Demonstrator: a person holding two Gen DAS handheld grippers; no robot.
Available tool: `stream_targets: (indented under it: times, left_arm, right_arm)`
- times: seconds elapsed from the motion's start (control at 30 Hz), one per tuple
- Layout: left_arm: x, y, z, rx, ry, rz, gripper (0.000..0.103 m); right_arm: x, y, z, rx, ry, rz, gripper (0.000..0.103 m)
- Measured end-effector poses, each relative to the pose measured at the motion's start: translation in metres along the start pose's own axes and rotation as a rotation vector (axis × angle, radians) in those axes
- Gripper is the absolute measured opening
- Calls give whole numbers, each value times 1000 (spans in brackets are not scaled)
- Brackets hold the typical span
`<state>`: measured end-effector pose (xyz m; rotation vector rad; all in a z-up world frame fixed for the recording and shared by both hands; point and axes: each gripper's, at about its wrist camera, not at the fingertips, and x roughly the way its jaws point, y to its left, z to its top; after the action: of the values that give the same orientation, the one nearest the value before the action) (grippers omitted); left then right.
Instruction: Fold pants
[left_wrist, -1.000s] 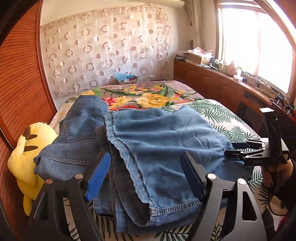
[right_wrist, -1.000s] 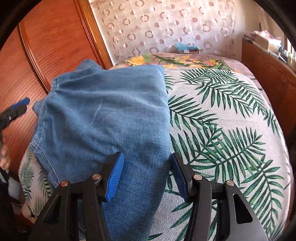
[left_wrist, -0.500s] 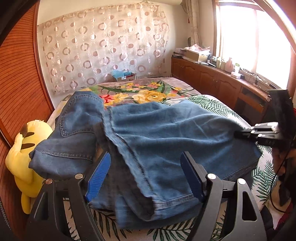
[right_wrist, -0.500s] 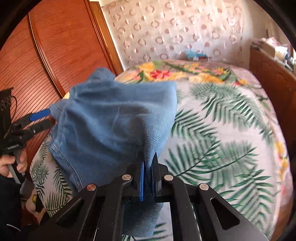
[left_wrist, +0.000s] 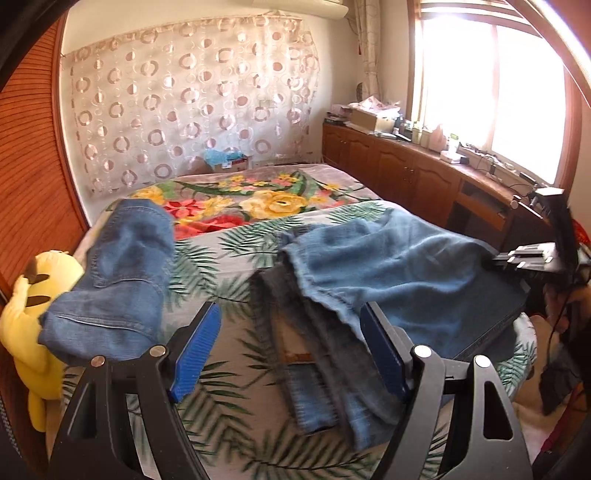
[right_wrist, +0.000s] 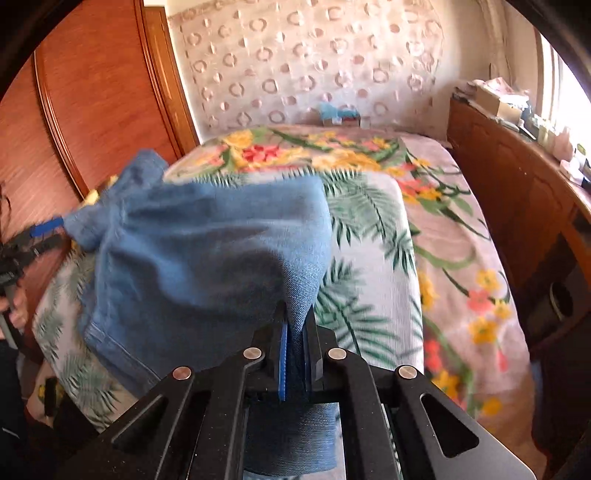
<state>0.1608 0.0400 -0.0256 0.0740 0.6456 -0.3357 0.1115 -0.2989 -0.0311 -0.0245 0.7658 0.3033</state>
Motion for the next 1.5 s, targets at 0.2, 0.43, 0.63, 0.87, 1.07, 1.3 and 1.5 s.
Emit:
stream_targets:
  times: [0.2,0.43,0.63,0.87,1.07,1.3,1.5]
  left_arm:
    - [19,-40,-1,17,27,-73,78]
    - [47,-81,-12,88,98,-98,78]
    - [65,-80,-23,100,166,-59,78]
    - [76,-74,-33,105,193,-28,78]
    - [80,-73,-37,92,196,-40,79]
    - [83,-71,-37,72,195,-53,80]
    - [67,-56,-29,41,181,-50,80]
  right_arm:
    - [7,-4,-5,56,-11,-22,27]
    - [5,-7,-25,76,-1,-2,53]
    - [11,-15,-34,86,23,6,55]
    - [16,-15,-37,112,26,31,56]
    - [18,-14,-37,138,23,48,56]
    - [18,-7,-36,178,29,109,18]
    - [-5,5,-20,158,-49,69,9]
